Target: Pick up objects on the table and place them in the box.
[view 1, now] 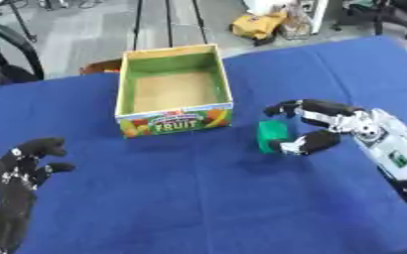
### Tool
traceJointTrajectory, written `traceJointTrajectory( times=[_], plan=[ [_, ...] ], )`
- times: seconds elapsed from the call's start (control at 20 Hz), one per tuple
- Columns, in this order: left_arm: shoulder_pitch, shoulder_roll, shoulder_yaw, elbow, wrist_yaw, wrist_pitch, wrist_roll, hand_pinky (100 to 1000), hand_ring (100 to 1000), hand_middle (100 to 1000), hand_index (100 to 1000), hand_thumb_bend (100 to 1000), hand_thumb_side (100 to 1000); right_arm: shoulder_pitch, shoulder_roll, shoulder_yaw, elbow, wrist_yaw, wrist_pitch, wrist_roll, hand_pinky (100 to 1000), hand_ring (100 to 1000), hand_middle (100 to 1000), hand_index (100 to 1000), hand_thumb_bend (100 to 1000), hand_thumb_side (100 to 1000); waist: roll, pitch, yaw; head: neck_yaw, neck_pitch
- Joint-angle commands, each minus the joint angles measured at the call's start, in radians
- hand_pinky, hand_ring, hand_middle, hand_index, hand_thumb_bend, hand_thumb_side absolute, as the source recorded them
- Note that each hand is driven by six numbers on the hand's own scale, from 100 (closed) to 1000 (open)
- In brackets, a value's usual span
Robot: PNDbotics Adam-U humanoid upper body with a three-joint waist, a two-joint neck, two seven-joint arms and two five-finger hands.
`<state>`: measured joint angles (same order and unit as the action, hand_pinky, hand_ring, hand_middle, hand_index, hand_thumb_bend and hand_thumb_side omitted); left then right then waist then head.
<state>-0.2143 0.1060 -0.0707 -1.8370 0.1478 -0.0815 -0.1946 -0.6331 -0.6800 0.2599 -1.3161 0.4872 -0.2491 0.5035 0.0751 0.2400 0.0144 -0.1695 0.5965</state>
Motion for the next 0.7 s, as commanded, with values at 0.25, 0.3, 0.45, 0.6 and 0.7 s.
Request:
traceJointTrajectory(
  times=[0.25,0.3,0.45,0.6,0.7],
  plan=[
    [-0.005,0.004,-0.004,-0.012,-0.001,-0.004,-0.004,679,899,602,759,656,869,-0.021,-0.007,-0.014,0.037,0.032,-0.005,-0.002,868,955,883,1000,326,744,0.0,-0.017,0.009,-0.006,0.003],
    [-0.005,0.004,-0.005,-0.012,-0.001,-0.004,-0.005,679,899,602,759,656,869,-0.023,-0.006,-0.015,0.045,0.035,-0.006,-0.004,868,955,884,1000,325,744,0.0,-0.016,0.011,-0.006,0.002],
    [-0.006,0.003,-0.006,-0.013,-0.001,-0.004,-0.006,679,899,602,758,656,869,-0.027,-0.003,-0.019,0.064,0.044,-0.008,-0.008,868,955,884,1000,320,745,0.002,-0.014,0.015,-0.008,0.002],
    [-0.005,0.003,-0.006,-0.013,-0.001,-0.004,-0.006,679,899,602,759,656,870,-0.029,0.0,-0.021,0.08,0.051,-0.011,-0.009,868,954,884,1000,317,747,0.003,-0.013,0.018,-0.011,0.003],
    [-0.005,0.002,-0.007,-0.013,-0.001,-0.004,-0.007,679,899,602,759,656,871,-0.029,0.002,-0.021,0.088,0.055,-0.013,-0.009,867,953,883,1000,311,747,0.004,-0.012,0.019,-0.011,0.004]
  ],
)
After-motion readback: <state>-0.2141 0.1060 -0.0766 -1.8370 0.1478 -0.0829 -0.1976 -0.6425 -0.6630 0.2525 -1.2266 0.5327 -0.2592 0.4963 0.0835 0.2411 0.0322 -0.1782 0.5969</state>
